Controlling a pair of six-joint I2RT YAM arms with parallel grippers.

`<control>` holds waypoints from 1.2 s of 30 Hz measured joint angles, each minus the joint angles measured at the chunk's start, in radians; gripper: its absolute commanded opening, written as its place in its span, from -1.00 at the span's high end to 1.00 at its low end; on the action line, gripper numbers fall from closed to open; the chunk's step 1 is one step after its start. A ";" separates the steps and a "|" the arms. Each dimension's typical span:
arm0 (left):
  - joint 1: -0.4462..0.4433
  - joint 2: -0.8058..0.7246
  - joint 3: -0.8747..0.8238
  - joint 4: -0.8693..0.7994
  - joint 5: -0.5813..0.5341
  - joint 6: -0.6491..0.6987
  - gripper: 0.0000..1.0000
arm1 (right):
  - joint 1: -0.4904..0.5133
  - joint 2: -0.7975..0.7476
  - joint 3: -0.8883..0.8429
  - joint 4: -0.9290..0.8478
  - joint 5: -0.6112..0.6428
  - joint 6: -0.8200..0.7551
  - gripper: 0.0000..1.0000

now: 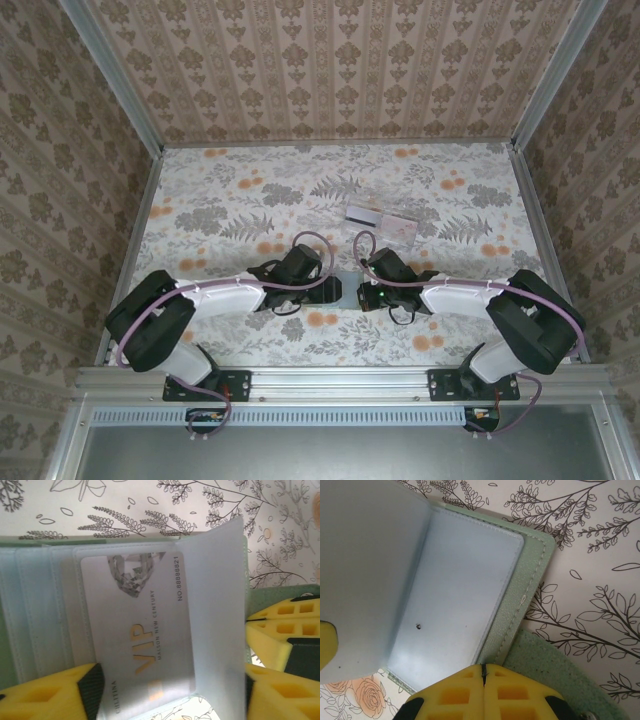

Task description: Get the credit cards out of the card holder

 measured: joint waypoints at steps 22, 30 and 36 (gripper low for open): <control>0.010 -0.047 -0.013 0.027 0.033 0.000 -0.92 | 0.006 -0.034 -0.002 -0.022 0.032 0.018 1.00; 0.061 -0.106 -0.037 0.005 0.018 0.025 -0.18 | 0.006 -0.205 -0.013 0.005 0.050 0.066 0.88; 0.087 -0.099 -0.058 -0.005 0.010 0.040 0.41 | 0.006 -0.159 -0.013 0.089 -0.010 0.151 0.75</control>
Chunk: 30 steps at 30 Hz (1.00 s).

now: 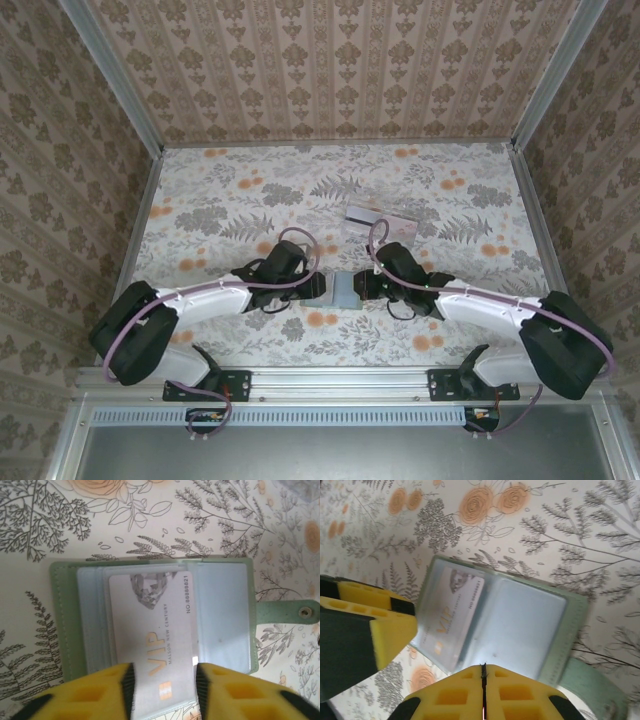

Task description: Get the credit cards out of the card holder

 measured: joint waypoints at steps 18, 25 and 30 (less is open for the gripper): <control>0.046 0.060 -0.039 0.034 -0.002 0.008 0.51 | 0.000 0.299 0.063 0.231 -0.144 0.225 0.79; 0.044 0.076 -0.042 0.076 0.002 0.002 0.52 | 0.000 0.338 0.066 0.260 -0.161 0.256 0.77; 0.043 0.079 -0.043 0.082 0.002 -0.004 0.53 | 0.000 0.354 0.069 0.260 -0.163 0.263 0.77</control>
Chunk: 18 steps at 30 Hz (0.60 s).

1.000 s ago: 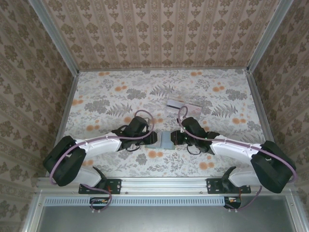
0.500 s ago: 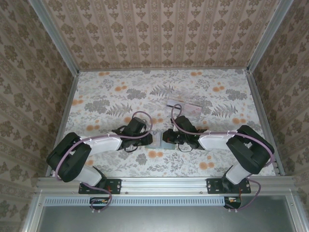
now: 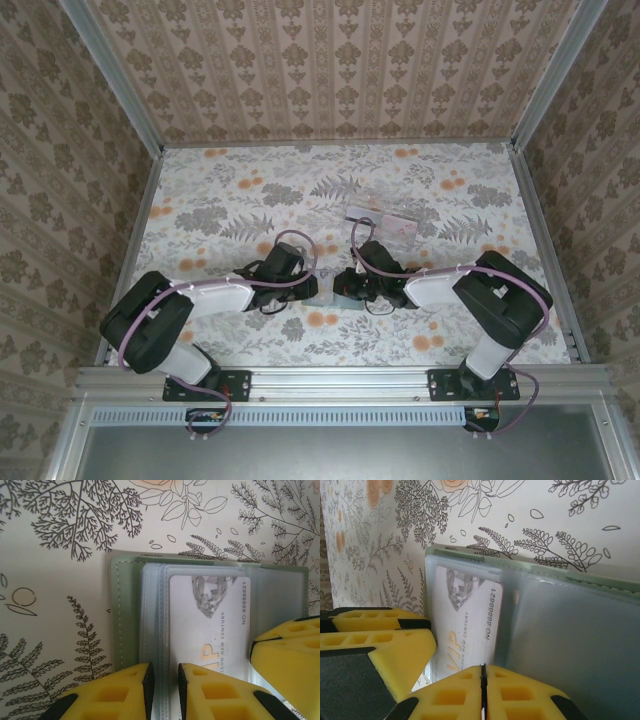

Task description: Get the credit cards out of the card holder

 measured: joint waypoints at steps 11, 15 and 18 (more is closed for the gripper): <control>-0.005 0.000 -0.001 0.002 -0.004 -0.007 0.54 | 0.000 0.000 0.001 -0.006 0.001 0.004 0.74; -0.005 0.000 -0.001 0.003 -0.005 -0.007 0.54 | 0.000 0.000 0.002 -0.020 0.001 0.004 0.73; -0.006 0.000 -0.001 0.003 -0.005 -0.007 0.54 | 0.000 0.000 0.005 -0.035 0.002 0.004 0.70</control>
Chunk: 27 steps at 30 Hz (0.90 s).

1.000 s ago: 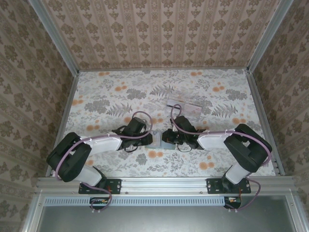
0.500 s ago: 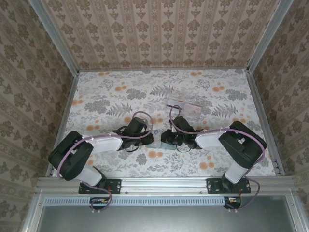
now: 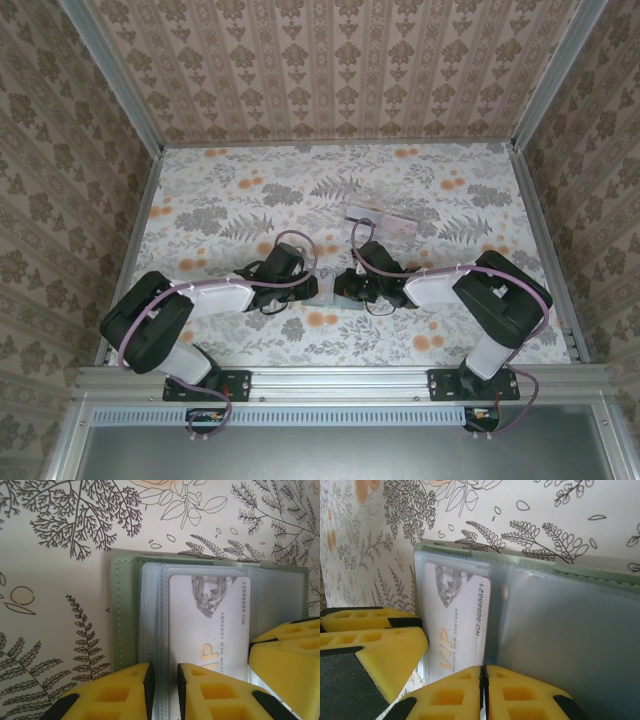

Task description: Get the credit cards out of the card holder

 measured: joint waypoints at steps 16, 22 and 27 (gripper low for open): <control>-0.008 0.005 0.000 0.002 -0.014 -0.001 0.64 | -0.005 0.029 0.009 0.027 -0.036 0.016 0.70; -0.012 0.005 0.001 0.002 -0.023 -0.001 0.65 | -0.010 0.032 0.009 0.032 -0.046 0.023 0.71; -0.013 0.008 0.004 0.001 -0.024 -0.001 0.66 | -0.014 0.035 0.009 0.039 -0.054 0.028 0.71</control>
